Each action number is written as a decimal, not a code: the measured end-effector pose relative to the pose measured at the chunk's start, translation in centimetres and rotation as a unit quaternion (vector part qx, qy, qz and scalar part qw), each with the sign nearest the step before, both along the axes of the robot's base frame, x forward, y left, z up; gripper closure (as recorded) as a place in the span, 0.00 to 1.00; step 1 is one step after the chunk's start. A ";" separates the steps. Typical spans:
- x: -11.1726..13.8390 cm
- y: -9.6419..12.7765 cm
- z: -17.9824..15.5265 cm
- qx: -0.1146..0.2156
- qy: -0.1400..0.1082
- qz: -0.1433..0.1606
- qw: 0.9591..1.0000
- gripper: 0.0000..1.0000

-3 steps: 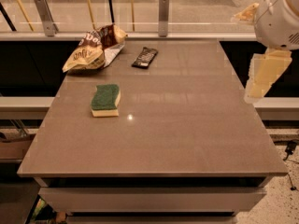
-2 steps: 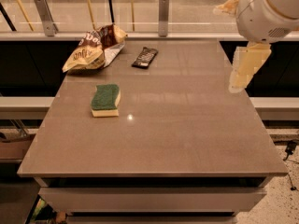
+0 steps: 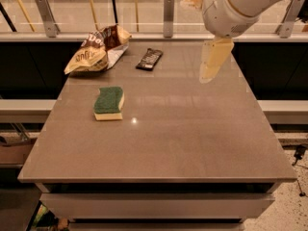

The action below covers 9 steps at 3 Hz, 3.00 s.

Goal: Pick brown chip bag

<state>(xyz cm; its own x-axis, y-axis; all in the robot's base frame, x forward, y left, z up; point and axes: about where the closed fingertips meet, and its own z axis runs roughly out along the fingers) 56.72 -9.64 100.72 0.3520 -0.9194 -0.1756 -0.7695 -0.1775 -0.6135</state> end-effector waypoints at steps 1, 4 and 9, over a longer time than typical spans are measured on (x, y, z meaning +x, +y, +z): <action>2.7 6.6 -1.0 0.034 -0.039 0.034 0.998 0.00; 9.3 8.0 -1.2 0.030 -0.056 0.059 0.996 0.00; 18.6 17.6 -4.4 0.024 -0.093 0.144 0.985 0.00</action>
Offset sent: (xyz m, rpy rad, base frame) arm 0.0453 0.1001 -0.0296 0.1029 -0.1080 0.0843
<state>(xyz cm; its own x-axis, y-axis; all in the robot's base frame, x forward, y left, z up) 75.30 7.94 96.29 0.6277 -0.7684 -0.1249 -0.5648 -0.3392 -0.7523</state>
